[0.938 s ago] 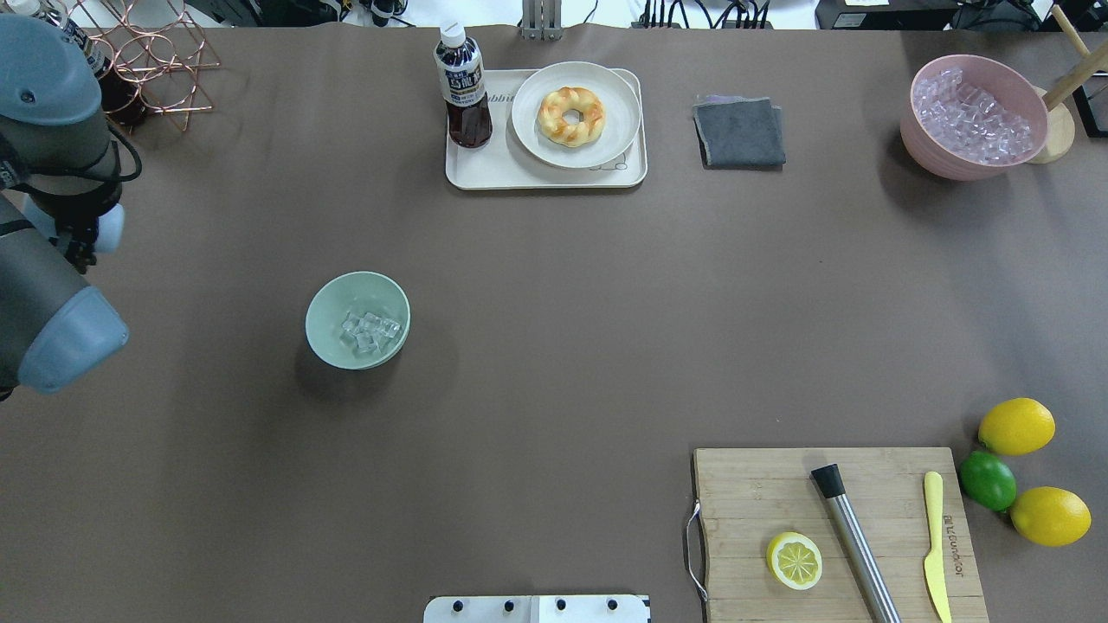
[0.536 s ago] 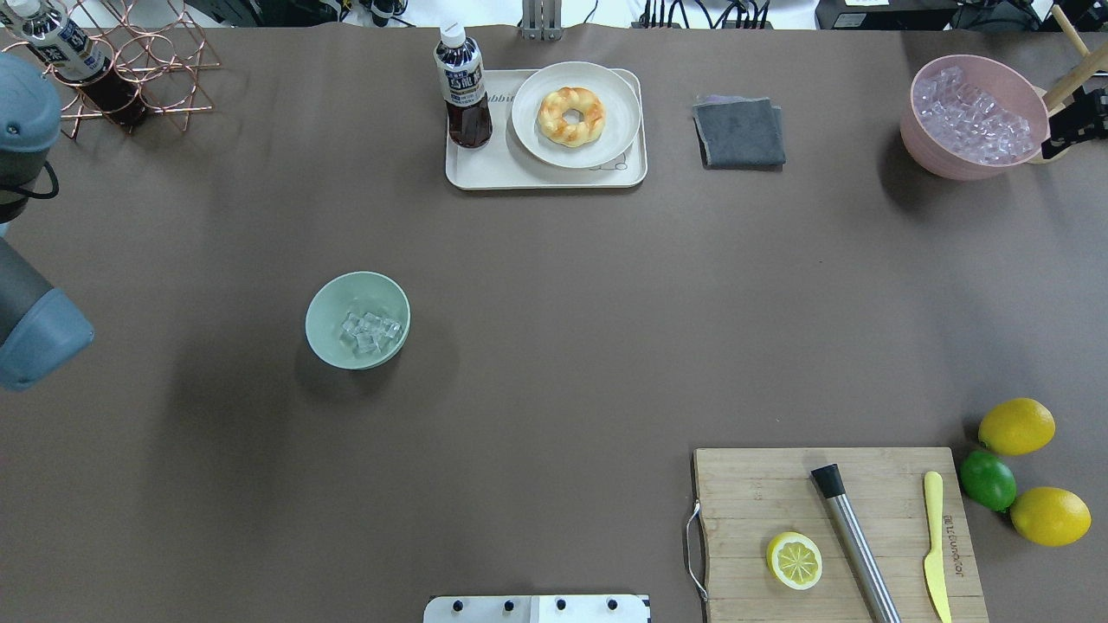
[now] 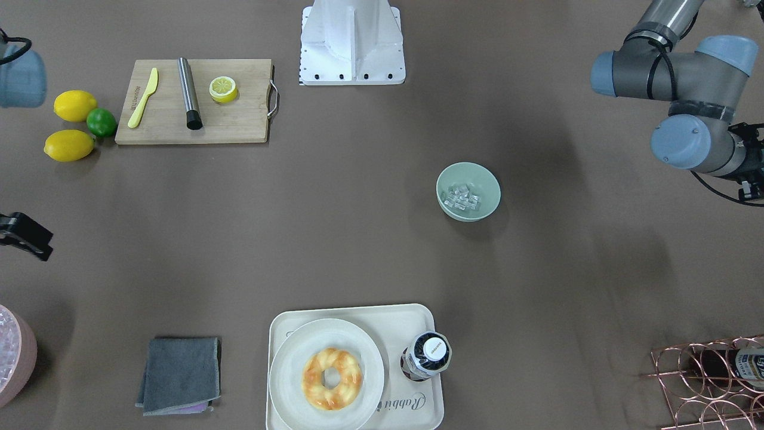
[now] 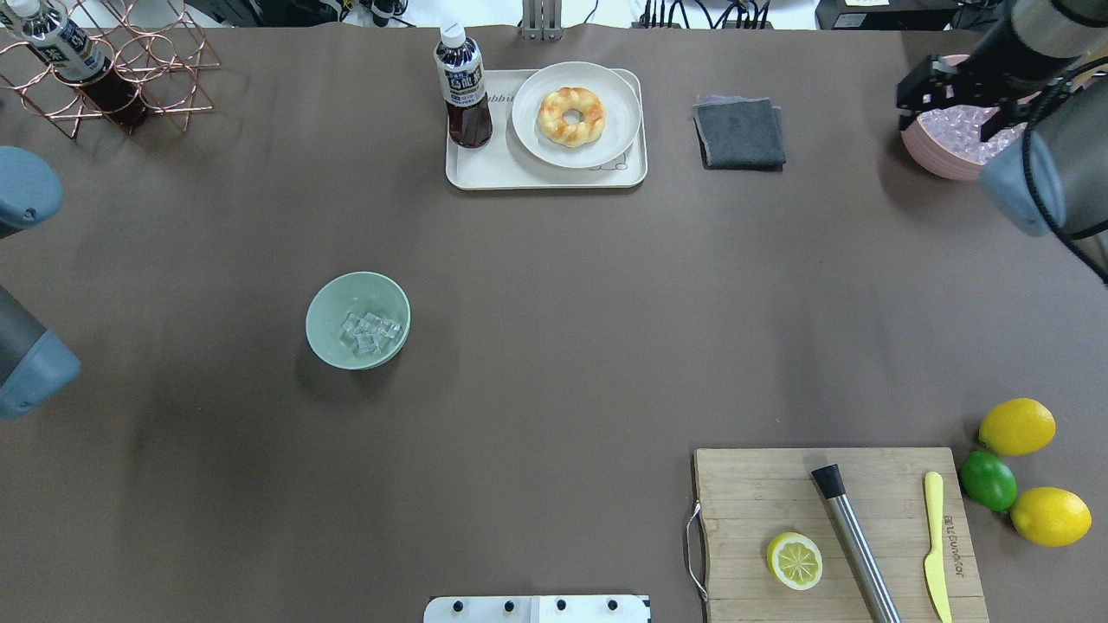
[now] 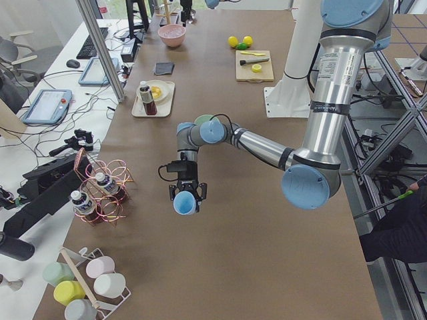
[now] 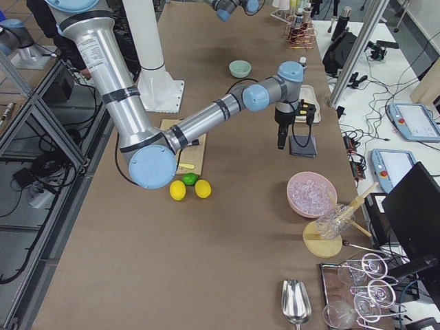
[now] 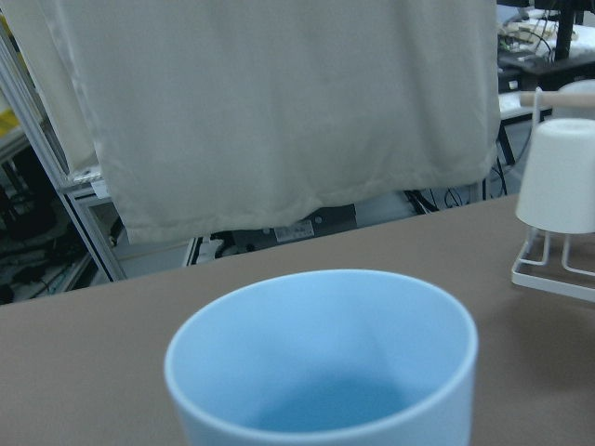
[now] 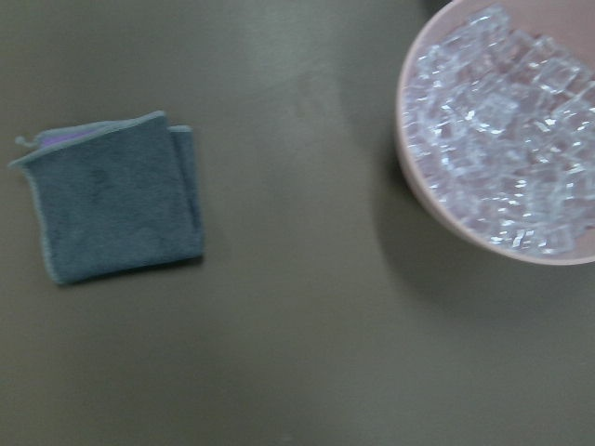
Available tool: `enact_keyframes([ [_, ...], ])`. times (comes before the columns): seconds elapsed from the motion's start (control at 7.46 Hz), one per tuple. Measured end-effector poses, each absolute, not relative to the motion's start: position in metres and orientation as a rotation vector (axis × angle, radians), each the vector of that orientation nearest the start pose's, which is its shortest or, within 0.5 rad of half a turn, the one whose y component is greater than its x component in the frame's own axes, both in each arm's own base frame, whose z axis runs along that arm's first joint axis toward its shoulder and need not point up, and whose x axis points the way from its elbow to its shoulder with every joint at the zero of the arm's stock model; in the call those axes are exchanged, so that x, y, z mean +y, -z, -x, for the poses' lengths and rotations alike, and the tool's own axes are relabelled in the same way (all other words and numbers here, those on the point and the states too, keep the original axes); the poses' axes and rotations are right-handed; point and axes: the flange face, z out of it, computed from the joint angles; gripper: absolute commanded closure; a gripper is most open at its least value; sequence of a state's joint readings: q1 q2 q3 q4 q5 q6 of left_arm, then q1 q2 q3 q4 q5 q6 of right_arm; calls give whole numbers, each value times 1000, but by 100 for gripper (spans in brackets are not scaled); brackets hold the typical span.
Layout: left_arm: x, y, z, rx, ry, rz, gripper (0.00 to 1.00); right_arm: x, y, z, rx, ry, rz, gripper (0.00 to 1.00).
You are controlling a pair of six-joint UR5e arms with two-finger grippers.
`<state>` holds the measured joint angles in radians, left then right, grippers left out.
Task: Pour ice into bowl
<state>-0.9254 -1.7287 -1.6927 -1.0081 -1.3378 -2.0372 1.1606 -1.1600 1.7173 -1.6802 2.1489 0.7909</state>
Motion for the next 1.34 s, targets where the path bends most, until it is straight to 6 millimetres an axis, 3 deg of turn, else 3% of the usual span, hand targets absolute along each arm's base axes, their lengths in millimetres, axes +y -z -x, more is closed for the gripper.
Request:
enact_keyframes([
  [0.4, -486, -645, -215, -475, 1265, -221, 47, -582, -274, 333, -721, -260, -83, 1],
  [0.94, -461, -689, -271, -552, 1251, -285, 46, -507, -125, 510, -779, -194, -97, 1],
  [1.34, -452, -697, -297, -558, 1245, -310, 38, -468, -75, 613, -756, -141, -120, 1],
])
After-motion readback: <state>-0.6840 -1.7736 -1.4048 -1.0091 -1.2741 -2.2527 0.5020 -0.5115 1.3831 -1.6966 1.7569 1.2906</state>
